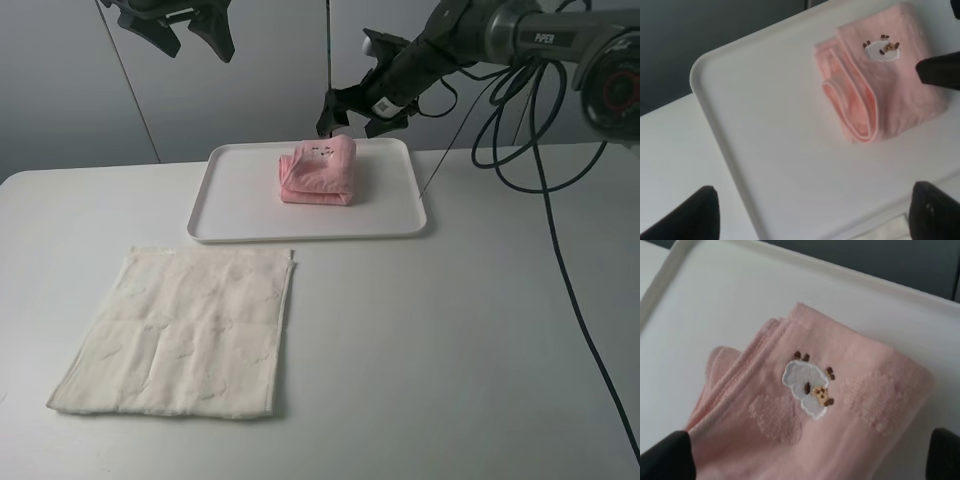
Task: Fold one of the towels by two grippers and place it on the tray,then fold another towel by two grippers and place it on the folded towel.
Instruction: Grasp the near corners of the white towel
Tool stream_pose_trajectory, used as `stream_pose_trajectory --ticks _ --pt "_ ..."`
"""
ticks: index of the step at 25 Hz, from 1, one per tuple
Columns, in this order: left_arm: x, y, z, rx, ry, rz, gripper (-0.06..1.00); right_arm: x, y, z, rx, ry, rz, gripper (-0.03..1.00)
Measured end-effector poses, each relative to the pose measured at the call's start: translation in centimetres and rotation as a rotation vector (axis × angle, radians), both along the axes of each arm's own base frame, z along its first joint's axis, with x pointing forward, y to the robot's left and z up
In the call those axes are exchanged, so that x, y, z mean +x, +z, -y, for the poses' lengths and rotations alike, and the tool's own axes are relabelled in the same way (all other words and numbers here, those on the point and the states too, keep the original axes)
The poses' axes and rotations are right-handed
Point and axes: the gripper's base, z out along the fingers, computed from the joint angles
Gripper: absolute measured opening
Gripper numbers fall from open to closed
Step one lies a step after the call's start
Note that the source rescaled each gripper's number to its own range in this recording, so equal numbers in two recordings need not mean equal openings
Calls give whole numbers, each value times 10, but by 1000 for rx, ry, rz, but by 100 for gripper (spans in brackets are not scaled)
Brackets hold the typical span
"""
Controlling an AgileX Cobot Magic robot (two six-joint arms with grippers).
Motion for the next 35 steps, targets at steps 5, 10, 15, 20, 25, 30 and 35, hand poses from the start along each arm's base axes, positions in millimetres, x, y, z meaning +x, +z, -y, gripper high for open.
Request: stream_pose_trajectory --ticks 5,10,15,20,25,30,35 --pt "0 0 0 4 -1 1 97 -14 -2 -46 -159 116 147 100" --pt "0 0 0 7 -1 2 97 -13 3 -63 -187 88 270 100" --pt "0 0 -1 9 0 3 97 -9 4 -57 -223 56 297 100" --pt "0 0 -1 7 -1 2 97 -6 -21 -56 -241 40 260 100" --pt "0 0 -1 7 -1 2 97 -6 -48 -56 -264 44 219 100" --pt "0 0 -1 7 -1 2 97 -6 -48 -57 -244 29 207 100" --pt "0 0 -1 9 0 3 97 -9 -25 -58 -209 17 207 100"
